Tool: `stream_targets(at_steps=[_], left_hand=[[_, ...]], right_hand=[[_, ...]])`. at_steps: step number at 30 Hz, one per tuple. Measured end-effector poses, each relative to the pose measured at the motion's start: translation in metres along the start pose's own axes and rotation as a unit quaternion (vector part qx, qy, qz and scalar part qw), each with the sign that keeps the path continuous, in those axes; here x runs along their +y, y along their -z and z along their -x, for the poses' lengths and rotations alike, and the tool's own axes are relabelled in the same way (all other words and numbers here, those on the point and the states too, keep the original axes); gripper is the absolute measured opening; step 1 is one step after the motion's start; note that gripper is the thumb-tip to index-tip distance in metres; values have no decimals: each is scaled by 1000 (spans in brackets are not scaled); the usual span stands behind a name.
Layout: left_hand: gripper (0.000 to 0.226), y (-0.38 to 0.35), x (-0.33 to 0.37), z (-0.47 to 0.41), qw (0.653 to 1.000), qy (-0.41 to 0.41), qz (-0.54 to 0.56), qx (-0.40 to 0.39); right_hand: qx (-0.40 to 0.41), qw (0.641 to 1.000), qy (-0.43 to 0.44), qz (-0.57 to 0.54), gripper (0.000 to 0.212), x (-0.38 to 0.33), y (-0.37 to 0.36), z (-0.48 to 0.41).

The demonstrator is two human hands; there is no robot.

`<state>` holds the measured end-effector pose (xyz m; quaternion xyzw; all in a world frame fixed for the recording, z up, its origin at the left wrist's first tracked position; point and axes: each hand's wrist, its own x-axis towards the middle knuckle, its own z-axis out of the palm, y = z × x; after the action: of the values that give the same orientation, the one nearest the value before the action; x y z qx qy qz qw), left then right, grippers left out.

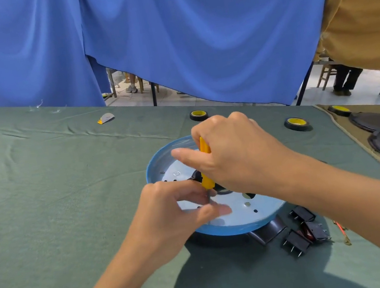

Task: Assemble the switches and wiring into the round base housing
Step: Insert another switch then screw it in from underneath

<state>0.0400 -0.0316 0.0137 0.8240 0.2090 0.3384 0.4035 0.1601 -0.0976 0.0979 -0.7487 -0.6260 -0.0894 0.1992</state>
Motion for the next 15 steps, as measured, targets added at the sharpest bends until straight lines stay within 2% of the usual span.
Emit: stream_targets(at_steps=[1, 2, 5, 7, 11, 13, 15], left_hand=[[8, -5, 0, -1, 999, -5, -11, 35], [16, -7, -1, -2, 998, -14, -20, 52], [29, -8, -4, -2, 998, -36, -26, 53], [18, -6, -6, 0, 998, -38, -6, 42], [10, -6, -7, 2, 997, -79, -23, 1], [10, -8, -8, 4, 994, -95, -33, 29], [23, -11, -8, 7, 993, -91, -33, 74]], right_hand=[[-18, 1000, 6, 1, 49, -1, 3, 1], [-41, 999, 19, -3, 48, -2, 8, 1], [-146, 985, 88, -1, 28, -2, 31, 2], [-194, 974, 109, 27, 18, -2, 42, 3], [-145, 983, 90, 71, 36, -5, 35, 0], [-107, 989, 58, 89, 46, -8, 27, 0], [-81, 991, 41, 101, 50, -10, 24, 0]])
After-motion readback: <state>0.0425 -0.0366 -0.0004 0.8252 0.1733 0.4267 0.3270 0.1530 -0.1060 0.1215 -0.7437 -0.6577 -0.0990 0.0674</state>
